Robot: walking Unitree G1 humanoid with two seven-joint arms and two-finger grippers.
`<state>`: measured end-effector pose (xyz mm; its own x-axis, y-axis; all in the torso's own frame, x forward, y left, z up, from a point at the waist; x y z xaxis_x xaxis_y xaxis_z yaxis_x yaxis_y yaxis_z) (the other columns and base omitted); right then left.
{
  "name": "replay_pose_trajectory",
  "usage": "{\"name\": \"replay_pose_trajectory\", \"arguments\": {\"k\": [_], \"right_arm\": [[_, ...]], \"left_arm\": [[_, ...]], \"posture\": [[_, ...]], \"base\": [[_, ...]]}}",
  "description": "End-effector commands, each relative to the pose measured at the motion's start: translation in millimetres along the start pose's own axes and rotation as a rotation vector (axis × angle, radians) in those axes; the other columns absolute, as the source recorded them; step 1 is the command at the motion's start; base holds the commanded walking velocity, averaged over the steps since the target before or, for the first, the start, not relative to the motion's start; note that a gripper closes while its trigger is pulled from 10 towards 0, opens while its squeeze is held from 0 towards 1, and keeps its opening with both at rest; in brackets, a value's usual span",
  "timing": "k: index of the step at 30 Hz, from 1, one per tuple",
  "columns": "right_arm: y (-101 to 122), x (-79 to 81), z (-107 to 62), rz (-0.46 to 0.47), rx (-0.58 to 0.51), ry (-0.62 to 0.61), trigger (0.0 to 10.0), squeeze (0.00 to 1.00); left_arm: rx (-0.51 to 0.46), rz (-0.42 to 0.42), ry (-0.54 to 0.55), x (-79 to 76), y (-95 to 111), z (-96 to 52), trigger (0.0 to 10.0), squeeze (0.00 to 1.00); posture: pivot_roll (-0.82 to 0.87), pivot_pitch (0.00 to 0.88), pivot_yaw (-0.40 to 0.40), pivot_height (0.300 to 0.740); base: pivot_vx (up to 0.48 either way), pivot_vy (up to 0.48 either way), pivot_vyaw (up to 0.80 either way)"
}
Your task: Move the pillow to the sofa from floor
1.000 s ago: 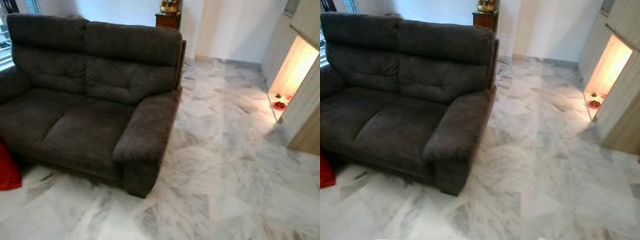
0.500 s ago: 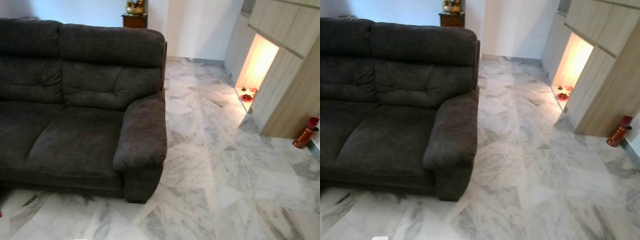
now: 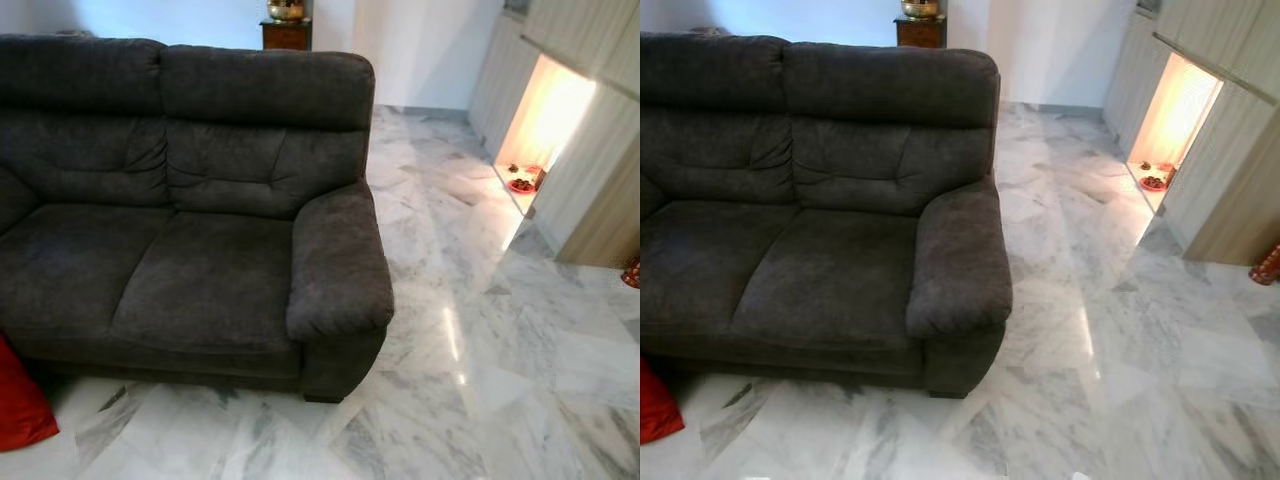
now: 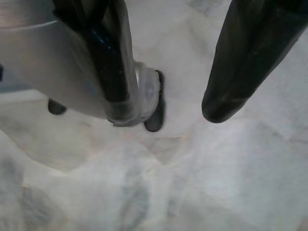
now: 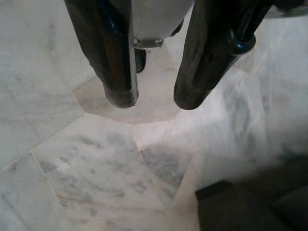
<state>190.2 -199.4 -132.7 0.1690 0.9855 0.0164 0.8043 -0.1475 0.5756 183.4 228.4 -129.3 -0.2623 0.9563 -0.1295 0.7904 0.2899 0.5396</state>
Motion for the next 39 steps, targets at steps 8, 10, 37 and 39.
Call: {"name": "replay_pose_trajectory", "arguments": {"k": [8, 10, 37, 39], "right_arm": [[5.4, 9.0, 1.5, 0.003, -0.014, 0.016, 10.0, 0.0], [5.2, 9.7, 1.5, 0.004, -0.013, 0.017, 10.0, 0.0], [3.0, 12.9, 1.2, -0.019, -0.01, 0.02, 10.0, 0.0], [3.7, 13.4, 1.1, -0.028, -0.016, 0.026, 10.0, 0.0]], "left_arm": [[0.017, -0.002, 0.019, 9.6, -5.7, -2.7, 10.0, 0.0], [0.016, 0.0, 0.018, 9.9, -5.5, -2.8, 10.0, 0.0], [0.027, 0.01, 0.02, 13.2, -7.7, -3.9, 10.0, 0.0], [0.03, 0.008, 0.022, 14.1, -9.0, -4.3, 10.0, 0.0]], "posture": [[0.09, 0.035, -0.028, 0.74], [0.09, 0.035, -0.027, 0.74], [0.1, 0.037, -0.018, 0.74], [0.1, 0.037, -0.018, 0.74]], "base": [[0.0, 0.48, 0.0], [0.0, 0.48, 0.0], [0.0, 0.48, 0.0], [0.0, 0.48, 0.0]]}}
Point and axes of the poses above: a point about 5 cm out from each wrist's last joint towards the gripper, its own z axis pointing out of the wrist towards the gripper, its own y axis along the axis of the wrist's last joint, x = y × z, the point moved 5 cm from there along z, pointing out of the wrist towards the gripper, and after that the axes turned 12 degrees about -z, right-handed, at the moved point
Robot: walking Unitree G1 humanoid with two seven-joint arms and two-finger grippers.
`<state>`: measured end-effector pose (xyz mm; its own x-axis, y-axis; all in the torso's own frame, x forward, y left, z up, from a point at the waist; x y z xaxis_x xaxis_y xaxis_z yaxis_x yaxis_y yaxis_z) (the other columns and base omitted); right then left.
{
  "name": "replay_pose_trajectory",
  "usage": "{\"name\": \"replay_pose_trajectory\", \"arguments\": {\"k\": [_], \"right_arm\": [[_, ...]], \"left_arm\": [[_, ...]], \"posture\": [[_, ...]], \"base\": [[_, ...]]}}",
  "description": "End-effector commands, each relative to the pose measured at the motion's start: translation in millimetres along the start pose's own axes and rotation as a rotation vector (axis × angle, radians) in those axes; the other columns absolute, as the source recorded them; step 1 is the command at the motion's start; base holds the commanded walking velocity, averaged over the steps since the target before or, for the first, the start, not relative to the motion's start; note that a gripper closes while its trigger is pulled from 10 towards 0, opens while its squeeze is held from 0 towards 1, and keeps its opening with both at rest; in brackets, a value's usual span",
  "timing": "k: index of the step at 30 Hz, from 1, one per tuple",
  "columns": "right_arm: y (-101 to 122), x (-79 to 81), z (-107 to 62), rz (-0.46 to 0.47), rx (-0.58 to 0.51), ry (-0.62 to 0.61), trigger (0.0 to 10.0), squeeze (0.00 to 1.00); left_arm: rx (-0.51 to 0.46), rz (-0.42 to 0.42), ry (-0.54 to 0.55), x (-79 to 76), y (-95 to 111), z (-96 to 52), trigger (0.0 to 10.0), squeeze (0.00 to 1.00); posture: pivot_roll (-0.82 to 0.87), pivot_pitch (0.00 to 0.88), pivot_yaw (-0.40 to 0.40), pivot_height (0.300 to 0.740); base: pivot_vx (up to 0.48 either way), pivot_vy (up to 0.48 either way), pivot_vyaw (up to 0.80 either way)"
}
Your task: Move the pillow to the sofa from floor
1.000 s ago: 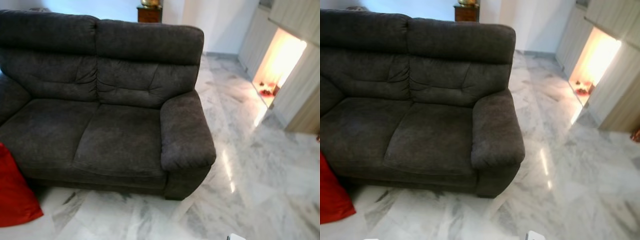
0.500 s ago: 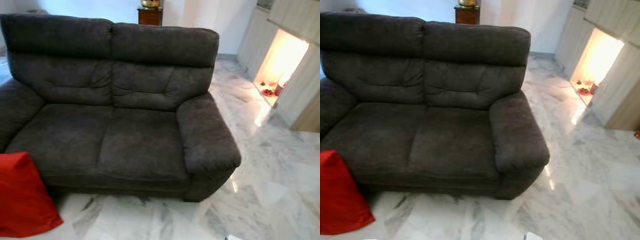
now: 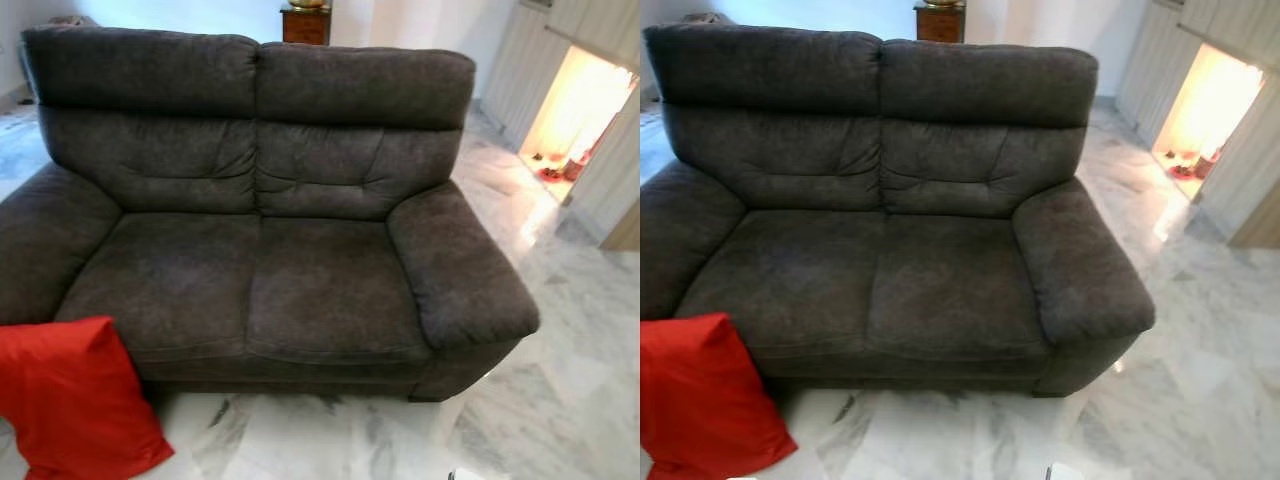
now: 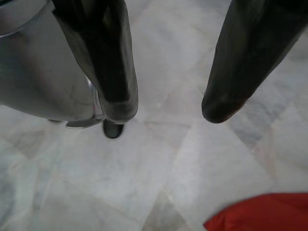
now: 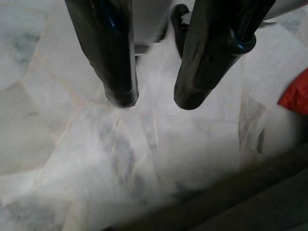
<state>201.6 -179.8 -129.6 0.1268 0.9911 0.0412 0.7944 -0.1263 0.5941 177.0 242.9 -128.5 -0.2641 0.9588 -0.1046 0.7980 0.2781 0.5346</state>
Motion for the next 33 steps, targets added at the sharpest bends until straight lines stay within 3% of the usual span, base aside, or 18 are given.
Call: {"name": "replay_pose_trajectory", "arguments": {"k": [1, 7, 19, 21, 33], "right_arm": [[-4.4, -6.8, -1.6, -0.014, 0.006, -0.012, 10.0, 0.0], [-5.4, -4.9, -1.5, -0.007, 0.011, -0.005, 10.0, 0.0], [-5.6, -5.8, -1.5, -0.007, 0.014, -0.011, 10.0, 0.0], [-6.1, -4.2, -1.2, -0.069, 0.025, 0.001, 10.0, 0.0], [-5.5, -0.1, -1.1, -0.071, 0.018, 0.018, 10.0, 0.0]], "left_arm": [[0.025, -0.005, 0.002, -0.9, -9.4, -0.8, 10.0, 0.0], [0.036, -0.006, 0.012, 2.4, -14.1, -2.1, 10.0, 0.0], [0.046, -0.004, 0.013, 3.1, -17.8, -2.8, 10.0, 0.0], [0.048, -0.003, 0.013, 2.3, -17.7, -2.5, 10.0, 0.0], [0.047, -0.006, 0.015, 1.7, -16.9, -2.1, 10.0, 0.0]], "posture": [[0.1, 0.037, -0.018, 0.74], [0.1, 0.036, -0.016, 0.74], [0.1, 0.015, -0.014, 0.74], [0.09, 0.011, -0.012, 0.74], [0.09, 0.014, -0.014, 0.74]], "base": [[0.0, 0.48, 0.8], [0.0, 0.48, 0.71], [0.0, 0.48, 0.0], [0.0, 0.48, 0.0], [0.0, 0.48, 0.74]]}}
Point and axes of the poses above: a point about 5 cm out from each wrist's last joint towards the gripper, its own z axis pointing out of the wrist towards the gripper, its own y axis along the axis of the wrist's last joint, x = y × z, the point moved 5 cm from there along z, pointing out of the wrist towards the gripper, and after that the axes turned 12 degrees about -z, right-handed, at the moved point
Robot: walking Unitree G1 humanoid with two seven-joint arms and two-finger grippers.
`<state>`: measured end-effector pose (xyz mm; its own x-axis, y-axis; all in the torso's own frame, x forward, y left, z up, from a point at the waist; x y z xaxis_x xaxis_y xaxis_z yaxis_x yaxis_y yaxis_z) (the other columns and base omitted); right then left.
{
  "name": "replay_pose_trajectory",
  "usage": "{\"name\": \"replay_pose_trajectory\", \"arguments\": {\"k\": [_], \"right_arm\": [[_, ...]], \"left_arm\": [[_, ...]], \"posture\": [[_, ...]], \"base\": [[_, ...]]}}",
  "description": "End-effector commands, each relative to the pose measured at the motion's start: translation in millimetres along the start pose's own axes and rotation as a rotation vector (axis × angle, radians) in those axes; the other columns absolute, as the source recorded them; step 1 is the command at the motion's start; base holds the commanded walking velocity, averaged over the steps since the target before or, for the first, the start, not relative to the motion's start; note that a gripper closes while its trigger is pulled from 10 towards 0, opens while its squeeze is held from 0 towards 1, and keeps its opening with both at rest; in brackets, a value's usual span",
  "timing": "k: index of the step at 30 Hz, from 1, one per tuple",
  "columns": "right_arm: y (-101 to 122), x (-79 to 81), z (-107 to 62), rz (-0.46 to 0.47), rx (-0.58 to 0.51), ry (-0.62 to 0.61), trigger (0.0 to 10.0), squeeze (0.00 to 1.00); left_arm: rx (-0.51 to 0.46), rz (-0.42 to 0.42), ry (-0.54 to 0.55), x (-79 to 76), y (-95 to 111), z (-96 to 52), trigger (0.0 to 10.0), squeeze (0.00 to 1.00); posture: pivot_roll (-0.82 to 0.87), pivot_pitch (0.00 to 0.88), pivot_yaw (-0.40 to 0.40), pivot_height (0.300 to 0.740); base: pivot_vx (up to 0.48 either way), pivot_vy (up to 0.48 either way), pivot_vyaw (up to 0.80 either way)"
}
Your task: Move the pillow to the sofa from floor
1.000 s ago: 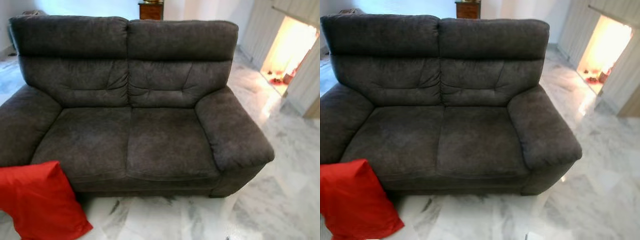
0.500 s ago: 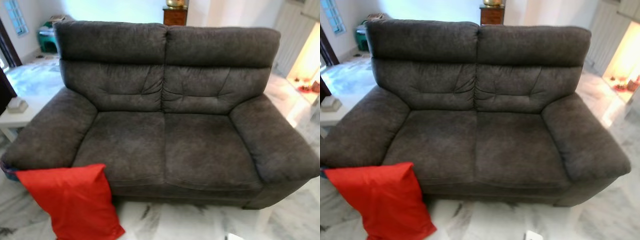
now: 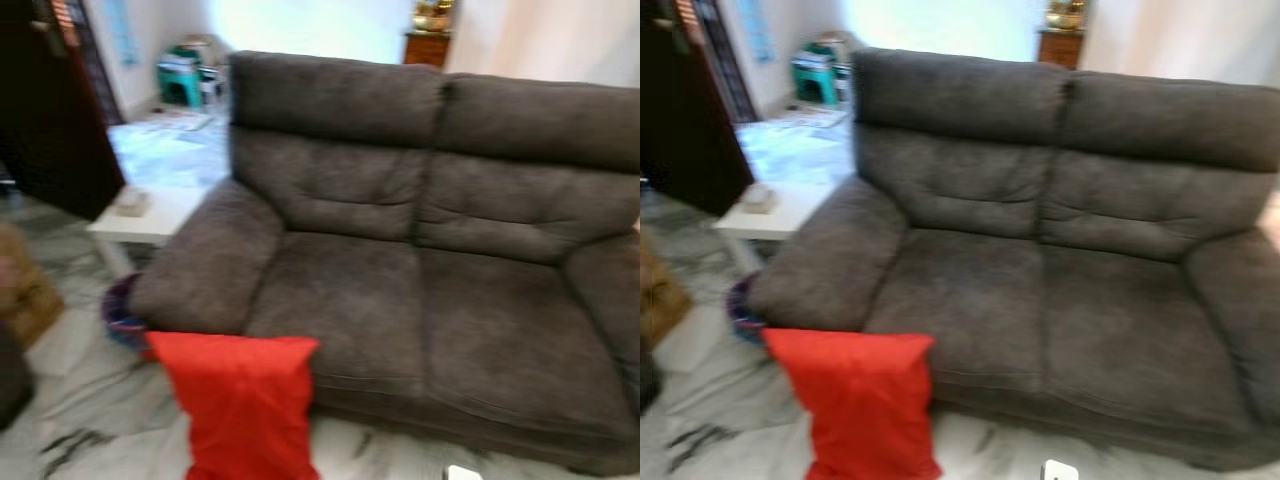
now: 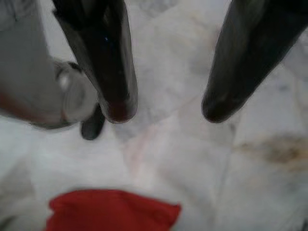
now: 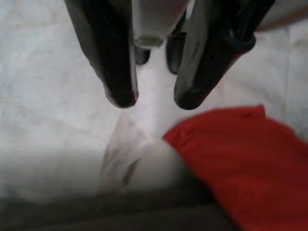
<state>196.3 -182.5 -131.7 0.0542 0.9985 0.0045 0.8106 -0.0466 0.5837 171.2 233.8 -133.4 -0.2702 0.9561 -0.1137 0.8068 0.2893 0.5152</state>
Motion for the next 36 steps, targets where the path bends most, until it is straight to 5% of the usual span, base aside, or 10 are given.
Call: {"name": "replay_pose_trajectory", "arguments": {"k": [1, 13, 36], "right_arm": [[0.1, 3.8, 0.3, 0.001, 0.001, 0.008, 10.0, 0.0], [1.3, 2.5, 0.5, 0.027, -0.003, -0.006, 10.0, 0.0], [1.8, 4.7, 0.7, 0.025, -0.006, -0.003, 10.0, 0.0]], "left_arm": [[0.025, 0.003, 0.02, 9.0, -7.2, -2.5, 10.0, 0.0], [0.024, -0.004, 0.029, 17.0, -7.8, -4.8, 10.0, 0.0], [0.003, 0.002, 0.019, 0.0, -2.4, 0.2, 10.0, 0.0]], "posture": [[0.09, 0.014, -0.014, 0.74], [0.09, 0.025, -0.017, 0.74], [0.1, 0.039, -0.013, 0.74]], "base": [[0.0, 0.48, 0.0], [0.0, 0.463, 0.0], [0.0, 0.0, 0.0]]}}
Point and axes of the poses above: a point about 5 cm out from each wrist's last joint towards the gripper, its own z axis pointing out of the wrist towards the gripper, its own y axis along the axis of the wrist's last joint, x = y × z, the point moved 5 cm from there along z, pointing out of the wrist towards the gripper, and after that the axes turned 12 degrees about -z, right-handed, at the moved point
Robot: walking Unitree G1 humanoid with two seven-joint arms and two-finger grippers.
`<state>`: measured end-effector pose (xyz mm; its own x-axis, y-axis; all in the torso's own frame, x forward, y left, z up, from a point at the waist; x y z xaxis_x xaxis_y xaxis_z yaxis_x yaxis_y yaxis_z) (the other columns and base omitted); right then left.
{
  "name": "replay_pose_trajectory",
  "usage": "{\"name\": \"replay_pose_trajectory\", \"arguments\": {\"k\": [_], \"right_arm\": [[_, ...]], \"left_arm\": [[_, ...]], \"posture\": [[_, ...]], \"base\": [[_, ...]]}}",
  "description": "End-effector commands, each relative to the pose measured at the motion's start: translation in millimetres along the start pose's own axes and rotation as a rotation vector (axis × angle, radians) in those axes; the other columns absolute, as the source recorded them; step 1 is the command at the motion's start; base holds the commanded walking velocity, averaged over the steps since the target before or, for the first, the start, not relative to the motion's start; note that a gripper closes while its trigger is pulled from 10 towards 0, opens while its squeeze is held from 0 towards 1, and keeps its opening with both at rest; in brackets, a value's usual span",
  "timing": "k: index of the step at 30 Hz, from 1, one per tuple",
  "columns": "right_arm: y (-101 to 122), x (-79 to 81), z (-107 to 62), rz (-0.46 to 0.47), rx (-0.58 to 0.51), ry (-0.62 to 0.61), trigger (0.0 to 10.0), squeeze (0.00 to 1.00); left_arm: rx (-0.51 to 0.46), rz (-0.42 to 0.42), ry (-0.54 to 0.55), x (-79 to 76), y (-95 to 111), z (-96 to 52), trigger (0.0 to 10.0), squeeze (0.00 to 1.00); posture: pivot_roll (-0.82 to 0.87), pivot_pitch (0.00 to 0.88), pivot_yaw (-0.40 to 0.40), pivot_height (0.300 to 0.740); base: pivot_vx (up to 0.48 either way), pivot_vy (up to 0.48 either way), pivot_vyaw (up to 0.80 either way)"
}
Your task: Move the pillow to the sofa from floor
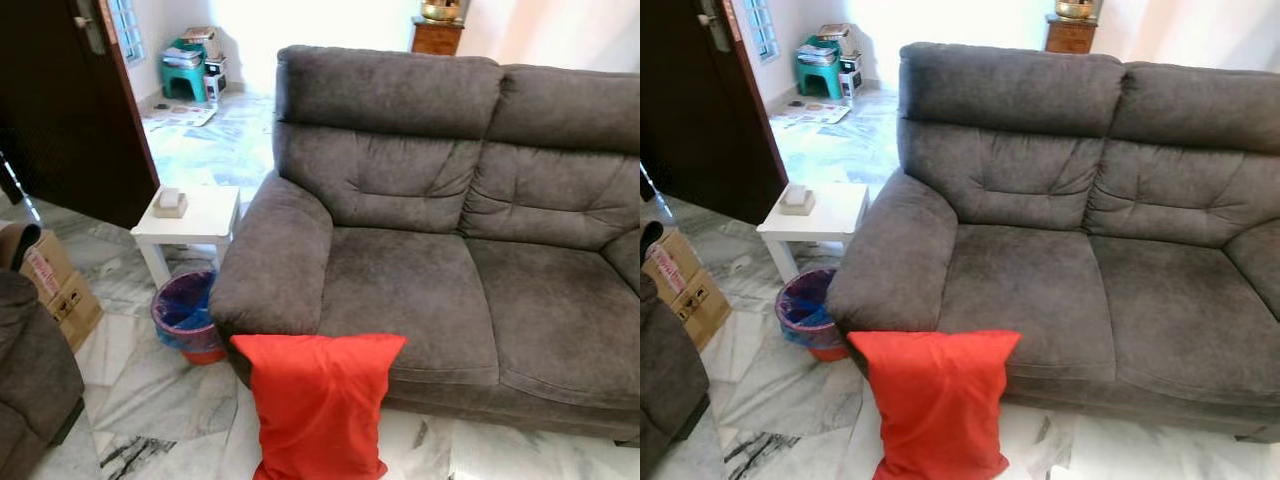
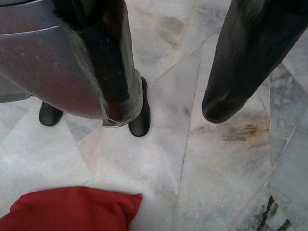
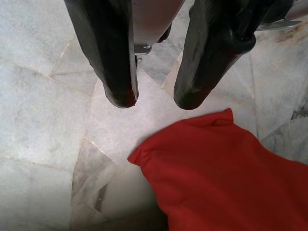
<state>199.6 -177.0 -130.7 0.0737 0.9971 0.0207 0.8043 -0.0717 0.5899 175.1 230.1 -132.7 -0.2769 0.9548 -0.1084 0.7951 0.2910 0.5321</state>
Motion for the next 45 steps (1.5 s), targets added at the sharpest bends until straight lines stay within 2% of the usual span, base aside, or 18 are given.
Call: {"name": "replay_pose_trajectory", "arguments": {"k": [1, 7, 12, 16, 25, 27, 35, 38, 42, 45], "right_arm": [[-1.0, -0.7, -0.2, -0.002, 0.002, -0.003, 10.0, 0.0], [-1.9, 1.9, -0.2, -0.012, 0.006, 0.006, 10.0, 0.0], [-1.7, 2.2, -0.2, -0.029, 0.005, 0.008, 10.0, 0.0], [-2.6, 0.7, -0.4, 0.009, 0.006, -0.008, 10.0, 0.0], [-2.8, -1.1, -0.4, 0.009, 0.01, -0.011, 10.0, 0.0], [-2.7, -1.6, -0.4, 0.014, 0.01, -0.014, 10.0, 0.0], [-1.7, -0.2, -0.1, 0.013, 0.009, -0.01, 10.0, 0.0], [-1.3, 0.6, 0.1, 0.007, 0.009, -0.006, 10.0, 0.0], [-0.8, 1.8, 0.3, -0.001, 0.008, -0.002, 10.0, 0.0], [1.7, 3.0, 0.5, -0.021, -0.004, 0.005, 10.0, 0.0]], "left_arm": [[0.022, 0.004, 0.01, 5.6, -4.1, -1.3, 10.0, 0.0], [0.009, -0.009, 0.021, 19.9, 2.6, -3.9, 10.0, 0.0], [0.008, -0.012, 0.023, 21.6, 3.8, -4.1, 10.0, 0.0], [0.011, -0.011, 0.016, 13.8, 3.2, -2.1, 10.0, 0.0], [0.018, -0.016, 0.011, 11.3, -0.5, -2.1, 10.0, 0.0], [0.022, -0.015, 0.003, 3.6, -5.8, -1.3, 10.0, 0.0], [0.024, -0.009, 0.0, 4.0, -7.4, -1.8, 10.0, 0.0], [0.024, -0.012, 0.001, 5.3, -7.4, -2.1, 10.0, 0.0], [0.018, -0.001, 0.012, 18.1, -0.2, -4.0, 10.0, 0.0], [0.013, 0.008, 0.012, 21.4, 4.4, -4.2, 10.0, 0.0]], "posture": [[0.1, 0.039, -0.013, 0.74], [0.1, 0.039, -0.013, 0.74], [0.1, 0.039, -0.013, 0.74], [0.1, 0.039, -0.013, 0.74], [0.1, 0.041, -0.016, 0.74], [0.1, 0.041, -0.015, 0.74], [0.11, 0.039, -0.014, 0.74], [0.11, 0.037, -0.014, 0.74], [0.11, 0.036, -0.013, 0.74], [0.11, 0.035, -0.011, 0.74]], "base": [[0.0, 0.0, 0.0], [0.135, 0.0, 0.0], [0.294, 0.0, 0.21], [0.298, 0.0, 0.14], [0.298, 0.0, 0.0], [0.3, 0.0, 0.0], [0.303, 0.0, 0.0], [0.099, 0.0, 0.0], [0.0, 0.0, 0.0], [0.0, 0.0, 0.15]]}}
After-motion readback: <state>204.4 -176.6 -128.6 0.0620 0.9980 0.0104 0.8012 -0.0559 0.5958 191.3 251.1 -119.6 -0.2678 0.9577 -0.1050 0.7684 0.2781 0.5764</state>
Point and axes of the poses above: a point about 5 cm out from each wrist's last joint towards the gripper, its own z axis pointing out of the wrist towards the gripper, its own y axis along the axis of the wrist's last joint, x = y × z, the point moved 5 cm from there along z, pointing out of the wrist towards the gripper, and after that the axes turned 12 degrees about -z, right-handed, at the moved point
